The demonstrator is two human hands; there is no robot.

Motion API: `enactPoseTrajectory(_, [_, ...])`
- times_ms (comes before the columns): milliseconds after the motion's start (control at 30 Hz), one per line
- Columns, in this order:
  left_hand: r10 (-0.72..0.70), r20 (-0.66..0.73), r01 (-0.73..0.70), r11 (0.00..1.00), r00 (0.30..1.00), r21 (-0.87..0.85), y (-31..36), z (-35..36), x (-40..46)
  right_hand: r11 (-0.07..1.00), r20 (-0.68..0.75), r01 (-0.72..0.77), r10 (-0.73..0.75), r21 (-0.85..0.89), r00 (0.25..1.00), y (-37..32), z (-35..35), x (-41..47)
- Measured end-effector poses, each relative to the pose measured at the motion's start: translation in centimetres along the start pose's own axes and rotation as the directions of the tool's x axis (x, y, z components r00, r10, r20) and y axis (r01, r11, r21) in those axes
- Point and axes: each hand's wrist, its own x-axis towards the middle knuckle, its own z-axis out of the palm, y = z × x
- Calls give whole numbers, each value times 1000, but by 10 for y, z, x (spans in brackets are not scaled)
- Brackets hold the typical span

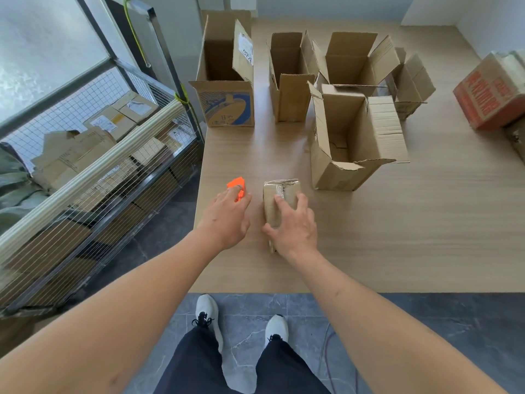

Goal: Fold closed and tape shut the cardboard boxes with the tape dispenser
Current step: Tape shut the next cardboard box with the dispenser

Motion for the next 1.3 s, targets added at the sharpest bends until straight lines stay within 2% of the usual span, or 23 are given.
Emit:
enactPoseTrajectory(300, [74, -31, -73, 997, 997, 15, -8, -69, -11, 999, -78, -36, 37, 14, 996, -48, -50, -23])
enactPoseTrajectory(533, [228, -68, -226, 973, 971, 42, -22, -137, -29, 992, -211, -125, 123, 4, 970, -101, -95, -56])
enactPoseTrajectory(733, [384, -152, -376, 923, 911, 80, -9, -199, -40, 984, -347, -177, 159, -23, 924, -131, -151, -91])
enactPoseTrajectory(1033, [504, -252, -479, 864, 826, 154, 70, -276, -53, 977, -500, -213, 192, 17, 844, -122, -251, -143])
enactPoseTrajectory(1300, [547, -306, -524, 836, 779, 161, 188, -291, -65, 970, -544, -238, 223, 44, 809, -42, -319, -189])
